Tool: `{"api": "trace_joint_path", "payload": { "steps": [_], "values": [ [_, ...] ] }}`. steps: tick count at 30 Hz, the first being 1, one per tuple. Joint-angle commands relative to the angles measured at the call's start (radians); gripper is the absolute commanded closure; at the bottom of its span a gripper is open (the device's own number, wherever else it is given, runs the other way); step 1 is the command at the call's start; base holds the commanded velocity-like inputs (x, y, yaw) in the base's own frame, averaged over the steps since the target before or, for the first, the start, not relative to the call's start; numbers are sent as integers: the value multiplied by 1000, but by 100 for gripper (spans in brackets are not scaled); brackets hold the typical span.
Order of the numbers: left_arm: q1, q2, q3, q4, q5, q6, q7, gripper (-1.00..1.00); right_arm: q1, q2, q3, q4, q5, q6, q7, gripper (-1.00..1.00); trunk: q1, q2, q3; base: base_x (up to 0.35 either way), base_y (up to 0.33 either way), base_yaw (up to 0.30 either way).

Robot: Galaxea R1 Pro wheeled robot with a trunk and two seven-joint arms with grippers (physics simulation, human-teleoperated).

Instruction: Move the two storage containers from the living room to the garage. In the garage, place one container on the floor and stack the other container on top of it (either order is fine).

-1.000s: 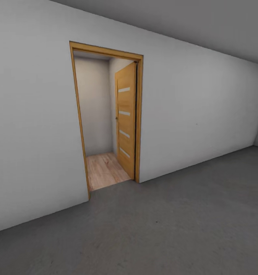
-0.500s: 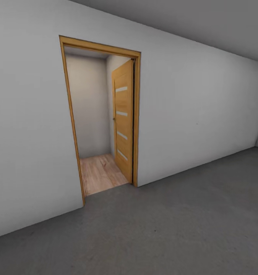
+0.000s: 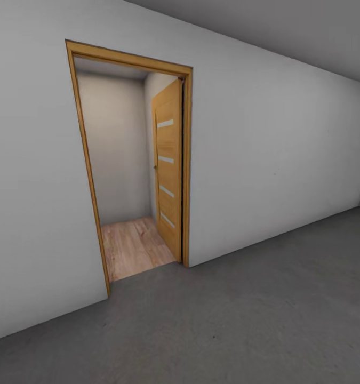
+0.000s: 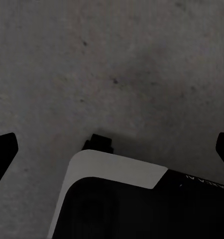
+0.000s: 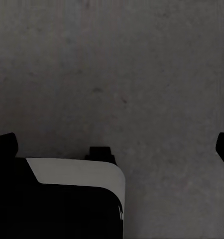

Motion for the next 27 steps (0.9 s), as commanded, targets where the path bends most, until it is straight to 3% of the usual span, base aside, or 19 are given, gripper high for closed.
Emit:
{"api": "trace_joint_path", "payload": {
  "steps": [1,13,27],
  "values": [
    [-1,0,5,1,2,-3,1,-100,-1,1,8,3,-3,-5,-5,-100,1,-1,-1,303,-116,0],
    [-1,0,6,2,3,-2,1,-100,-1,10,8,3,-3,-13,-5,-100,1,-1,-1,305,-116,17],
    [-1,1,9,2,5,-3,1,-100,-1,2,8,3,-1,-19,-3,-100,1,-1,-1,306,-116,248]
  ]
}}
